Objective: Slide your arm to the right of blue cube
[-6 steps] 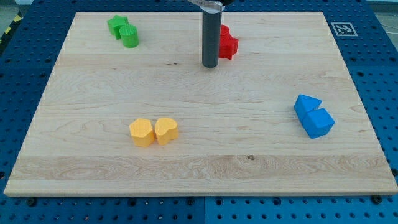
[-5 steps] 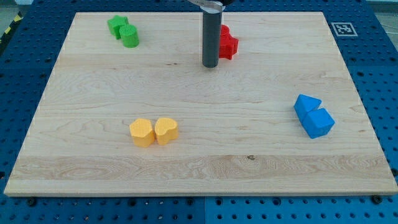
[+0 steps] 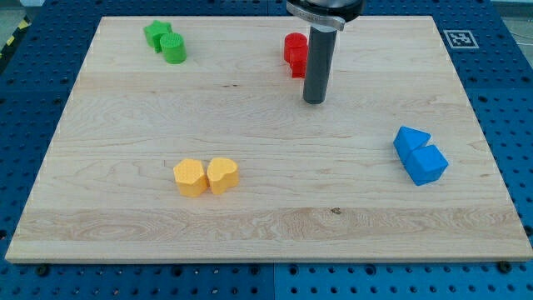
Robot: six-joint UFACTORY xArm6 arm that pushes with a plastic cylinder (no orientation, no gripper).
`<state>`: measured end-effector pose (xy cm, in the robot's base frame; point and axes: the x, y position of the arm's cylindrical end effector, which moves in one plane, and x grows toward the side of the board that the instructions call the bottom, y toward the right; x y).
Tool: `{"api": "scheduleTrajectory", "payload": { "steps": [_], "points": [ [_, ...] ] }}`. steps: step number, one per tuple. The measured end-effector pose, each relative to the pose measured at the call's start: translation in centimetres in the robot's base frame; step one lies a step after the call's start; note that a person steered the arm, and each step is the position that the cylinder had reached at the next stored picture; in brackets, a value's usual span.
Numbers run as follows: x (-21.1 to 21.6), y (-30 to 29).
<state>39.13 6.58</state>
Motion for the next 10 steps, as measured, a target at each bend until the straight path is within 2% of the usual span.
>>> {"api": "scheduleTrajectory", "payload": {
  "steps": [6,7,9,10],
  "points": [
    [0.8,1.3],
    [2.9,4.4],
    [3.0,12.6],
    [5.2,17.2]
  ]
}}
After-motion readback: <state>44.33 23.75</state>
